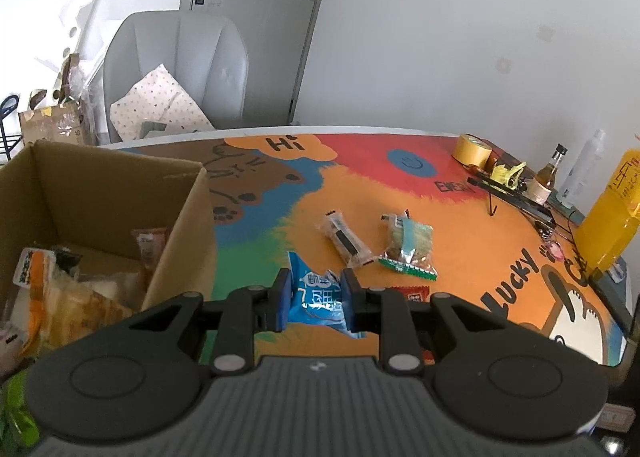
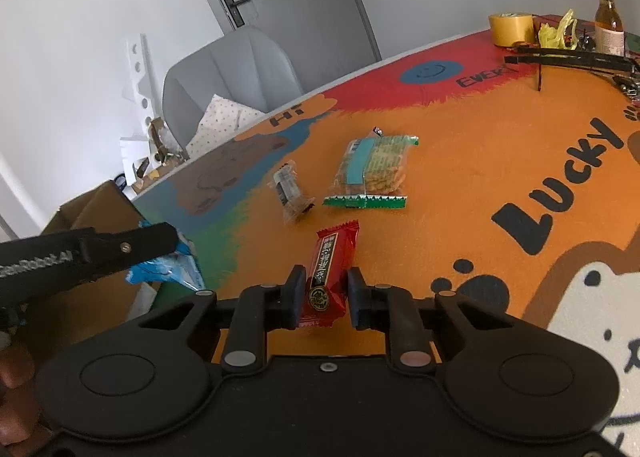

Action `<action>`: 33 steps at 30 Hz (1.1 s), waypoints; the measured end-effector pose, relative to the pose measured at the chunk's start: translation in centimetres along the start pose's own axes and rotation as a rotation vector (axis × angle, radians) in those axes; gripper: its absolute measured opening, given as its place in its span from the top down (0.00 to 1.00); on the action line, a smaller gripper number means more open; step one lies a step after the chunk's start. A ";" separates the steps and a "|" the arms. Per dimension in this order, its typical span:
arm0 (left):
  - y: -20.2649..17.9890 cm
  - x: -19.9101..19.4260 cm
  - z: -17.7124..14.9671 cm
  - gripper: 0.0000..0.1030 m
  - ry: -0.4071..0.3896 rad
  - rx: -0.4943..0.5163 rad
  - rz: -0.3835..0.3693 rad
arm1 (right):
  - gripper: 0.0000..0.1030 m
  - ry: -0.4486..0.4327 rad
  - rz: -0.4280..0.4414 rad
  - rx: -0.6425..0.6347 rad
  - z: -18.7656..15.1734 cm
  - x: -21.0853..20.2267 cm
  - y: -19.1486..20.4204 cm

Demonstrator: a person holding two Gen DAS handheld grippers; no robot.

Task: Organize snacks
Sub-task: 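Grasp the blue wrapped candy with the left tool while the right tool grasps the red chocolate bar, then carry both snacks over the cardboard box and open both tools to drop them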

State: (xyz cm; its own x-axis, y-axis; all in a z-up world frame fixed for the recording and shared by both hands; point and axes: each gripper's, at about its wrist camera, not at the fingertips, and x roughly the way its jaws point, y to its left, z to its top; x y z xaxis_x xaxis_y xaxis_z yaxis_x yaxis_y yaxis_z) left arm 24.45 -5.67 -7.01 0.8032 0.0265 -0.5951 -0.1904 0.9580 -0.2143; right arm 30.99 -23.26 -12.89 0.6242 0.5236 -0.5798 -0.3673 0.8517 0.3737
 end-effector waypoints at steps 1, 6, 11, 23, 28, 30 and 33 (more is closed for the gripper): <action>0.0 -0.1 0.0 0.76 -0.001 0.000 -0.002 | 0.80 -0.007 0.002 0.000 0.0 -0.4 0.1; -0.5 -1.4 0.1 0.76 -0.020 0.006 -0.024 | 0.81 -0.045 0.000 -0.006 0.4 -2.2 0.5; -0.5 -3.1 0.4 0.76 -0.045 0.009 -0.027 | 0.81 -0.078 0.016 -0.004 0.6 -3.8 1.1; 1.6 -7.5 1.4 0.76 -0.112 -0.004 -0.013 | 0.81 -0.147 0.079 -0.055 1.3 -6.7 5.2; 3.2 -9.1 1.7 0.76 -0.136 -0.019 -0.001 | 0.81 -0.154 0.099 -0.073 1.4 -7.0 6.9; 4.0 -9.6 1.7 0.76 -0.143 -0.030 0.007 | 0.81 -0.156 0.107 -0.082 1.5 -7.1 7.7; 5.2 -10.3 1.9 0.76 -0.155 -0.050 0.017 | 0.81 -0.160 0.118 -0.098 1.5 -7.3 8.8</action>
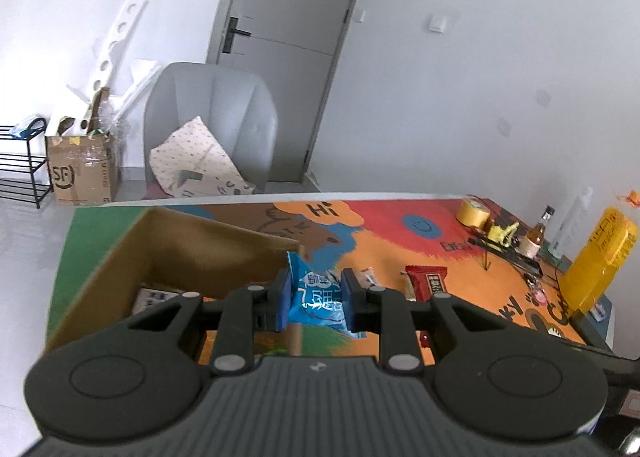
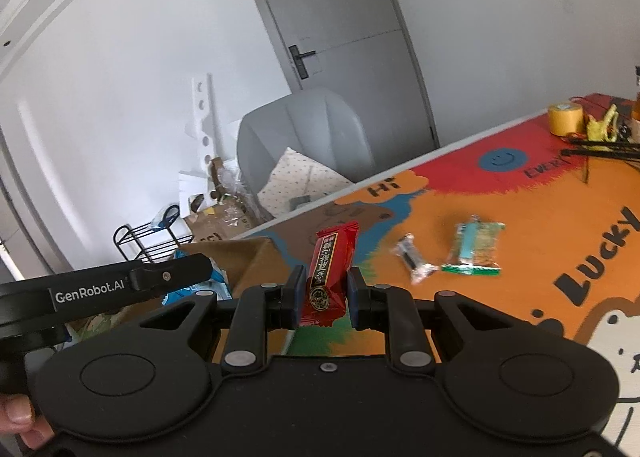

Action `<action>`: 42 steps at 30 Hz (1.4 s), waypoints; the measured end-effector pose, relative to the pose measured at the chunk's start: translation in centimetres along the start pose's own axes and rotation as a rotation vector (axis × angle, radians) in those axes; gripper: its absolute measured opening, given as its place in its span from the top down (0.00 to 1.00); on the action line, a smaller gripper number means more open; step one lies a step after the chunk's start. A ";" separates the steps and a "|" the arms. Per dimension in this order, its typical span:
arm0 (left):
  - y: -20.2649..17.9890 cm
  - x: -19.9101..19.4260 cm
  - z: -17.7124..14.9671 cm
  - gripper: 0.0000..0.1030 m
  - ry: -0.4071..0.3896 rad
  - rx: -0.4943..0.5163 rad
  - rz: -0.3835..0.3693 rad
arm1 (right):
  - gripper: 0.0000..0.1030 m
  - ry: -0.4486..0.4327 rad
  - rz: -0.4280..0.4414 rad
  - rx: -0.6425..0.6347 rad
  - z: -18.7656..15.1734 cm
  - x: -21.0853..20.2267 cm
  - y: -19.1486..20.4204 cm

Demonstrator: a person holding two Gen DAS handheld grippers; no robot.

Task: Organize snacks
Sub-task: 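Carry both snacks over the cardboard box and open both tools to drop them, then withdraw both tools from the box back over the remaining snacks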

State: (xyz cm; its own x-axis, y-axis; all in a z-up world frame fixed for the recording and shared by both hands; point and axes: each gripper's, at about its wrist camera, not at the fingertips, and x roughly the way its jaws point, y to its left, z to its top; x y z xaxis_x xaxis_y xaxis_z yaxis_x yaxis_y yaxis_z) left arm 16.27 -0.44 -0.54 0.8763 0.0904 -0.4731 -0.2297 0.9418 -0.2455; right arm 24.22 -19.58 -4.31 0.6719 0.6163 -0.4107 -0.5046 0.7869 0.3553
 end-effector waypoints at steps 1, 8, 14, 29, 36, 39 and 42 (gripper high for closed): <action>0.4 -0.2 0.1 0.76 -0.003 -0.006 0.004 | 0.81 -0.001 0.003 -0.004 0.0 0.0 0.3; 3.2 -1.5 0.4 0.76 -0.018 -0.043 0.025 | 0.81 0.006 0.020 -0.043 0.0 0.4 2.8; 6.0 -2.2 0.6 0.76 -0.019 -0.079 0.055 | 0.81 0.017 0.047 -0.085 0.0 1.2 5.5; 10.0 -2.7 0.7 0.40 -0.001 -0.108 0.110 | 0.80 0.070 0.100 -0.155 -0.5 3.8 10.1; 10.8 -2.7 1.1 0.27 -0.023 -0.123 0.123 | 0.80 0.063 0.085 -0.157 0.0 4.0 10.6; 11.0 -2.5 1.2 0.23 -0.021 -0.125 0.133 | 0.80 0.052 0.091 -0.155 0.3 4.0 10.9; 11.3 -2.2 1.3 0.19 -0.015 -0.129 0.147 | 0.68 0.045 0.096 -0.143 0.6 4.2 11.0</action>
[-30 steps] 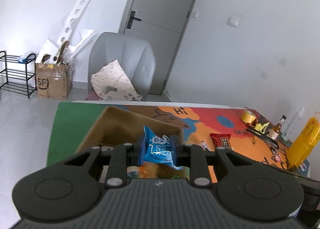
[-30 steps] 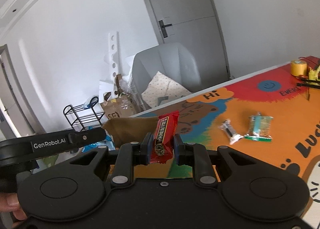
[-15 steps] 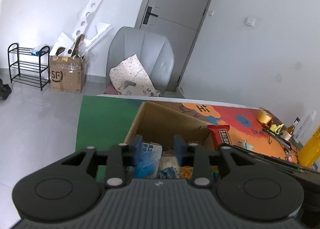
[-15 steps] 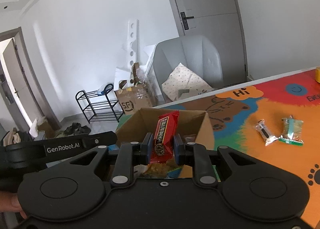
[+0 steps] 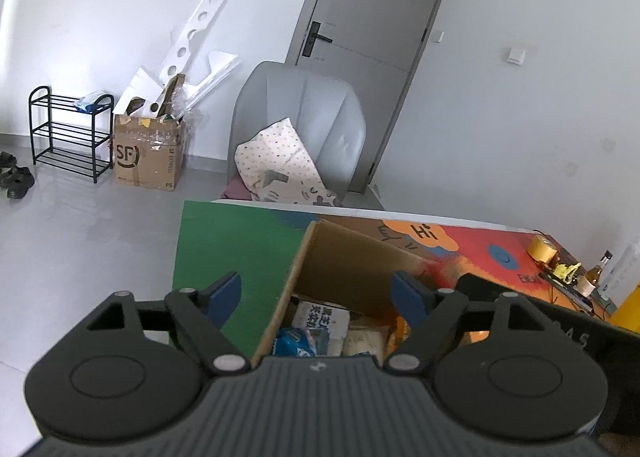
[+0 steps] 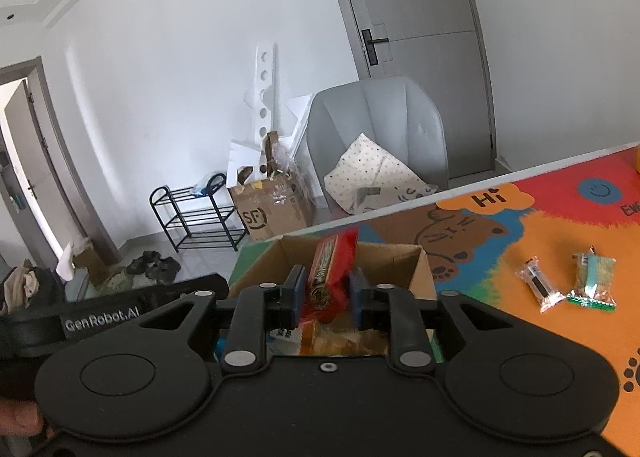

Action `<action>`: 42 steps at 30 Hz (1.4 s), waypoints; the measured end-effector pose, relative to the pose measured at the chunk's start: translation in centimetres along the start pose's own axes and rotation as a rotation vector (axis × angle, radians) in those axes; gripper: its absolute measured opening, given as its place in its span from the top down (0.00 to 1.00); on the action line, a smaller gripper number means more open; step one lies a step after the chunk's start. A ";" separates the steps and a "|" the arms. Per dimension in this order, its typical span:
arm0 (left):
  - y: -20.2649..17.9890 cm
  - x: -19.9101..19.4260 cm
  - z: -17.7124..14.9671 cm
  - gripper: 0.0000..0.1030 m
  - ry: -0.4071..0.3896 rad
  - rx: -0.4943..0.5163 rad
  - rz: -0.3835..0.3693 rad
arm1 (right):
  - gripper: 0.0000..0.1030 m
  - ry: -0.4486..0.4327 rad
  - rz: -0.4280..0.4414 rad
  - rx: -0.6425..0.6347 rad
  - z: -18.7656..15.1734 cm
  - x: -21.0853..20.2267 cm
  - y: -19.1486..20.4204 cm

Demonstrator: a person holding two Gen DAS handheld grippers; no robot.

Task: Organize snacks
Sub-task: 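Withdraw both tools from the box back over the remaining snacks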

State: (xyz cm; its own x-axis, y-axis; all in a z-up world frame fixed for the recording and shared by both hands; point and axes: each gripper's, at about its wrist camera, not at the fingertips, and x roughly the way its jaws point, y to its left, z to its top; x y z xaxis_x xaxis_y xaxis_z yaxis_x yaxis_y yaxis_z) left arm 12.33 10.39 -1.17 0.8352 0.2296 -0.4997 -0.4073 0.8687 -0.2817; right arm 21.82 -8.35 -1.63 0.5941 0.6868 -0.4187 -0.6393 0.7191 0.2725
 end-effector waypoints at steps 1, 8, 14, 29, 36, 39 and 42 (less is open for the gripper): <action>0.0 0.1 0.0 0.19 0.002 -0.002 0.006 | 0.65 0.001 -0.008 0.004 0.0 0.1 -0.2; -0.8 0.7 -0.1 0.13 0.014 0.010 0.029 | 0.52 0.015 -0.036 0.053 -0.2 0.0 -2.0; -3.1 0.7 -0.4 0.06 0.004 0.044 0.010 | 0.47 -0.002 -0.071 0.091 -0.4 -1.5 -4.3; -9.8 1.5 -1.5 0.00 0.061 0.157 -0.111 | 0.30 -0.043 -0.141 0.175 -1.3 -5.0 -10.2; -12.5 2.0 -2.2 0.00 0.080 0.194 -0.136 | 0.09 -0.056 -0.192 0.218 -1.9 -6.2 -12.8; -13.5 2.2 -2.4 0.00 0.087 0.216 -0.143 | 0.07 -0.051 -0.198 0.233 -2.2 -6.5 -13.9; -14.5 2.6 -2.6 0.00 0.100 0.227 -0.155 | 0.07 -0.046 -0.205 0.247 -2.5 -6.8 -14.8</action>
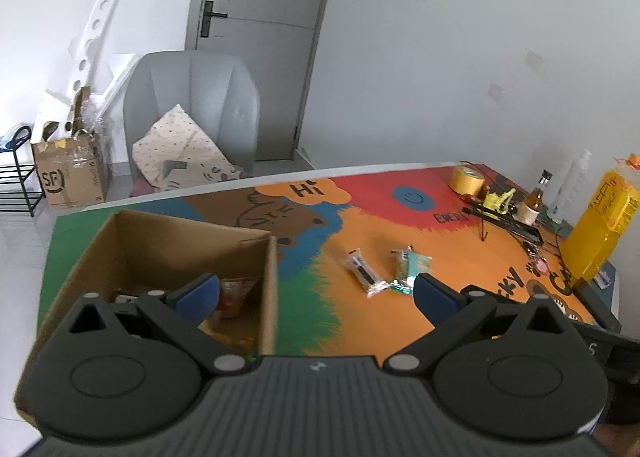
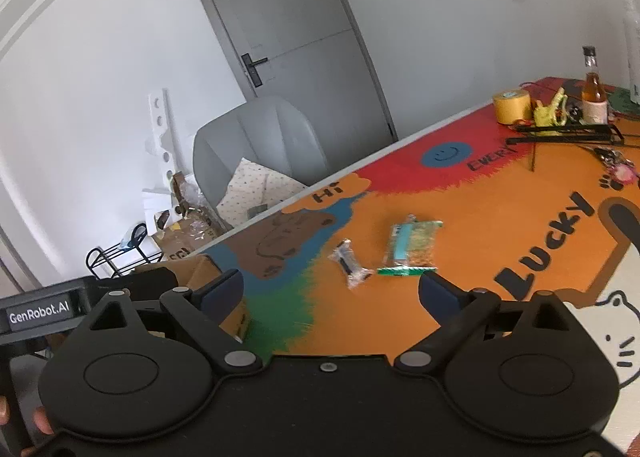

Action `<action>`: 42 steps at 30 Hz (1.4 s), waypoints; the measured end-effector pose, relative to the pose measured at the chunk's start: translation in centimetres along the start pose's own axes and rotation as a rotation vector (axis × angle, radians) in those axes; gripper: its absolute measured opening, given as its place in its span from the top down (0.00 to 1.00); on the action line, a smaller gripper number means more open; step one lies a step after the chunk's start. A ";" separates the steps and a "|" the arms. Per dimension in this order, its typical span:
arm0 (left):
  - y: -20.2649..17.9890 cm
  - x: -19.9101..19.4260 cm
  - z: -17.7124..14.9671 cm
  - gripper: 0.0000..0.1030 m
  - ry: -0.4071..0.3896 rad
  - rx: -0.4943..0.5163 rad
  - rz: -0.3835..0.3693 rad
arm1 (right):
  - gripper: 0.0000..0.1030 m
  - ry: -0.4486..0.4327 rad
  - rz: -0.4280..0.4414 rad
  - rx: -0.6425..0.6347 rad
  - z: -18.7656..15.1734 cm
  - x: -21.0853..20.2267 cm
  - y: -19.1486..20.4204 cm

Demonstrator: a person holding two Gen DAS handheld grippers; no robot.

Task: Organize snacks
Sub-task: 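Withdraw both tools from the box back over the remaining snacks, then grasp the clear-wrapped stick snack with the left tool while the right tool grasps the bread pack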

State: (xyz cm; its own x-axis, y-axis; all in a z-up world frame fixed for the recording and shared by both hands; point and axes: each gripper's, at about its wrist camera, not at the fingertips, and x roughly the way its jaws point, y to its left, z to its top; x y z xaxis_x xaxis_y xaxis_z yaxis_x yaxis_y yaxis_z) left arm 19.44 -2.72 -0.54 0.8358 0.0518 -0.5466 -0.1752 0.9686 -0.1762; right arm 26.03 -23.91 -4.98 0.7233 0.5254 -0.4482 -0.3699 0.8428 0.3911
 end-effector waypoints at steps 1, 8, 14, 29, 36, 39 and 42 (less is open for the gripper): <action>-0.3 0.2 0.1 0.00 0.005 0.003 -0.002 | 0.07 0.001 -0.002 0.003 0.0 0.0 -0.3; -2.5 1.5 0.7 0.00 0.030 0.062 -0.015 | 0.05 0.001 -0.023 0.027 0.3 -0.5 -2.7; -4.3 2.7 1.7 0.00 0.039 0.100 -0.028 | 0.05 -0.005 -0.045 0.041 1.1 -0.6 -4.7; -4.8 8.6 3.2 0.14 0.103 0.045 0.004 | 0.18 0.046 -0.033 0.078 2.5 3.6 -7.9; -4.6 12.6 3.5 0.30 0.159 -0.007 0.038 | 0.24 0.079 -0.025 0.100 3.0 6.5 -8.6; -4.4 14.4 3.2 0.37 0.199 -0.037 0.053 | 0.27 0.099 -0.023 0.097 3.1 7.7 -8.6; -4.2 16.1 2.8 0.37 0.229 -0.064 0.055 | 0.29 0.120 -0.027 0.092 2.9 9.0 -8.6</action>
State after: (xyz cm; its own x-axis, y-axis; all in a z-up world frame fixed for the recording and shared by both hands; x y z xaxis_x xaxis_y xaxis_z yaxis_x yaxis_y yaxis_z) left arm 35.06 -5.25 -6.29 0.6857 0.0410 -0.7267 -0.2563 0.9481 -0.1883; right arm 37.42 -26.82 -10.01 0.6557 0.5172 -0.5500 -0.2919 0.8455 0.4470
